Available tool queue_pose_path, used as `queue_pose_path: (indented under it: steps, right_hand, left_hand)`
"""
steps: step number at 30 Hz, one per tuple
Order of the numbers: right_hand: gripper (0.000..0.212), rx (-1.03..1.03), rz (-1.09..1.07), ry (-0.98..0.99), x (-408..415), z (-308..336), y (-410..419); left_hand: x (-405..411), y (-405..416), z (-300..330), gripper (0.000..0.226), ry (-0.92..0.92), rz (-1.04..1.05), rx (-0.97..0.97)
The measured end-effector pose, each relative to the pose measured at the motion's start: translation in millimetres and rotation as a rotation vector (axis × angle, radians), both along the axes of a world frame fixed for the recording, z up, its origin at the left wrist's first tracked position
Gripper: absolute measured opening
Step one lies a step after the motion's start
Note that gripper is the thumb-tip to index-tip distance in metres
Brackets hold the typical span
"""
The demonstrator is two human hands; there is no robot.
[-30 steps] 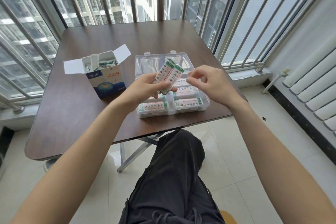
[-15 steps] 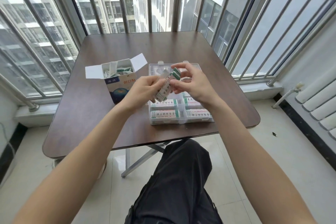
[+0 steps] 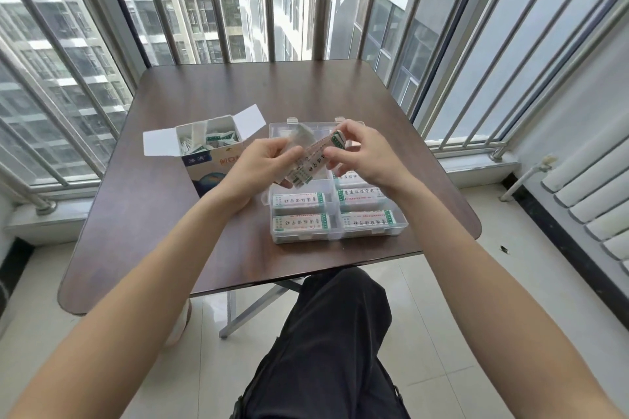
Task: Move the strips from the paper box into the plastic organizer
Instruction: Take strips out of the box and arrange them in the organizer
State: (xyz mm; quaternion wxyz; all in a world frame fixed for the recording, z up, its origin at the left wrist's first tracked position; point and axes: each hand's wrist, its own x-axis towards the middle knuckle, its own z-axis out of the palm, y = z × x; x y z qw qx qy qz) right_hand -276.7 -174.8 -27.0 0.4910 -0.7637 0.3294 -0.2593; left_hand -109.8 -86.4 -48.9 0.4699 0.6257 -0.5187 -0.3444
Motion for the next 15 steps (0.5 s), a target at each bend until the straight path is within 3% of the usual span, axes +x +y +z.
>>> queue_pose_path:
  steps: [4, 8, 12, 15]
  right_hand:
    - [0.021, -0.013, -0.047, -0.007, 1, -2, -10]
    - [0.017, 0.045, -0.205, -0.038, -3, -5, -28]
    - [0.019, -0.017, -0.127, 0.215, 10, -8, -30]
    - [0.015, -0.187, -0.031, 0.403, 28, -14, -24]
  left_hand:
    - [5, -7, 0, 0.023, -0.142, 0.064, -0.041]
    - [14, -13, -2, 0.031, -0.452, 0.158, -0.121]
    - [18, -14, -7, 0.034, -0.577, 0.156, -0.128]
    - [27, -12, -11, 0.039, -0.645, 0.121, -0.124]
